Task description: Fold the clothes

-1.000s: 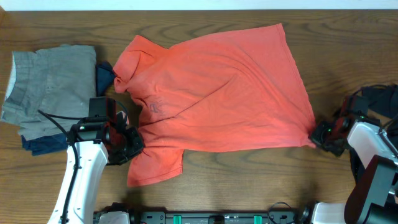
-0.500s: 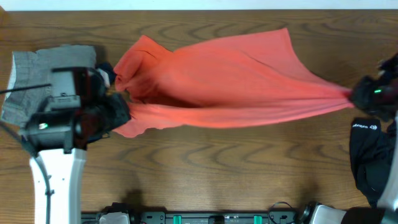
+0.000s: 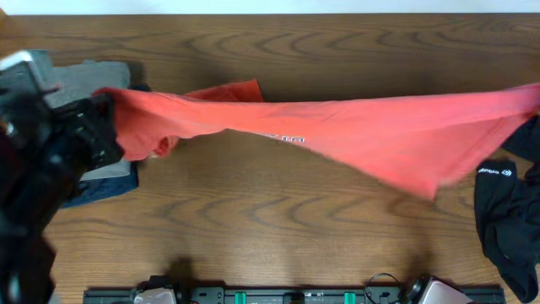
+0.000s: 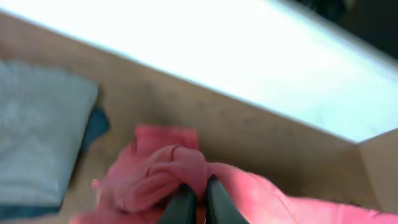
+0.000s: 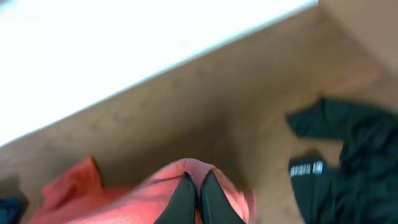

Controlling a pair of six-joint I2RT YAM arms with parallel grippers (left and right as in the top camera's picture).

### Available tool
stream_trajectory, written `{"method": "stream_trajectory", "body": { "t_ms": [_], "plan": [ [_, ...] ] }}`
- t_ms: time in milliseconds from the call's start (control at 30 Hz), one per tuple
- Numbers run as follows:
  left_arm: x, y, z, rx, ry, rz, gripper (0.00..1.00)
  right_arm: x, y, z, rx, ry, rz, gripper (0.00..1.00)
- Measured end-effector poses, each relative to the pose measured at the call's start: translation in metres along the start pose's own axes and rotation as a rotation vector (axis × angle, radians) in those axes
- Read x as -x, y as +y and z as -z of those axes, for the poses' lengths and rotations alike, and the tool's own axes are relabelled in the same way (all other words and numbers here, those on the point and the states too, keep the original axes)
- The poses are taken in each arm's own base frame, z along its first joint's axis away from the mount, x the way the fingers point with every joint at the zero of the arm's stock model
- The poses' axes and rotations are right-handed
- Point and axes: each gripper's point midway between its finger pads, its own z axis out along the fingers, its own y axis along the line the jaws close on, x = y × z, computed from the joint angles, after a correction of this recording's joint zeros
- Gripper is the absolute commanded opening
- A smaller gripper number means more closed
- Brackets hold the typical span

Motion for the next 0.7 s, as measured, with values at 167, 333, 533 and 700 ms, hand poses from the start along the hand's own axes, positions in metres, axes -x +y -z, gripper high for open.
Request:
{"method": "stream_trajectory", "body": {
  "t_ms": [167, 333, 533, 700],
  "plan": [
    [0.021, -0.017, 0.030, -0.039, -0.109, -0.042, 0.06, 0.026, 0.018, 0.047, 0.020, -0.167, 0.053, 0.01],
    [0.035, -0.026, 0.043, -0.063, -0.178, -0.083, 0.06, 0.038, 0.022, 0.065, 0.014, -0.249, 0.075, 0.01],
    [0.038, -0.023, 0.017, -0.062, -0.124, -0.074, 0.06, 0.044, 0.012, 0.025, 0.008, -0.164, 0.050, 0.01],
    [0.038, -0.010, -0.058, -0.070, 0.035, -0.035, 0.05, 0.044, -0.008, -0.061, 0.020, 0.012, -0.001, 0.01]
  ]
}}
